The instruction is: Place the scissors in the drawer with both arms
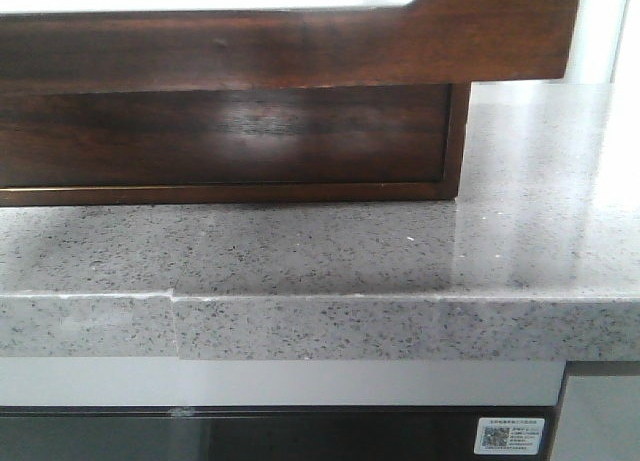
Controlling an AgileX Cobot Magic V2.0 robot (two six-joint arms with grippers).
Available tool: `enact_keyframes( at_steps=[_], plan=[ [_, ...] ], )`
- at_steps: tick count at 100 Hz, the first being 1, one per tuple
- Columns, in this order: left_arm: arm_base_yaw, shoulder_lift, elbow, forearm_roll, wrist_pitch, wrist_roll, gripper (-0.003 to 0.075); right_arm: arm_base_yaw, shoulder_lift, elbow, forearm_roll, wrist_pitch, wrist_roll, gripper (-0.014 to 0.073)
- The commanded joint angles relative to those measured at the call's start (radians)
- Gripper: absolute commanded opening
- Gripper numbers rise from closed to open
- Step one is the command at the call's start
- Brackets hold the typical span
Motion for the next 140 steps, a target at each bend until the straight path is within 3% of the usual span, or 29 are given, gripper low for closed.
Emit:
enact_keyframes(
  at_steps=[1,21,50,68,93,103,140],
  plan=[
    [-0.008,0.009,-0.028,-0.025,-0.069,-0.011,0.0355,-0.093,-0.105,0.096,0.005,-0.129,0.108,0.0243],
    [-0.008,0.009,-0.028,-0.025,-0.073,-0.011,0.0355,-0.232,-0.326,0.421,0.012,-0.316,0.269,0.0243],
    [-0.008,0.009,-0.028,-0.025,-0.075,-0.011,0.0355,-0.241,-0.548,0.733,0.016,-0.348,0.297,0.0243],
    [-0.008,0.009,-0.028,-0.025,-0.075,-0.011,0.0312,-0.241,-0.581,0.778,0.014,-0.355,0.297,0.021],
    [-0.008,0.009,-0.028,-0.025,-0.075,-0.011,0.0066,-0.241,-0.581,0.778,0.014,-0.357,0.297,-0.0062],
    [-0.008,0.009,-0.028,-0.025,-0.065,-0.016,-0.002,-0.241,-0.581,0.778,0.014,-0.359,0.297,-0.0069],
    [-0.008,0.009,-0.028,-0.051,-0.014,-0.036,-0.002,-0.241,-0.581,0.778,0.014,-0.344,0.297,-0.0069]
  ],
)
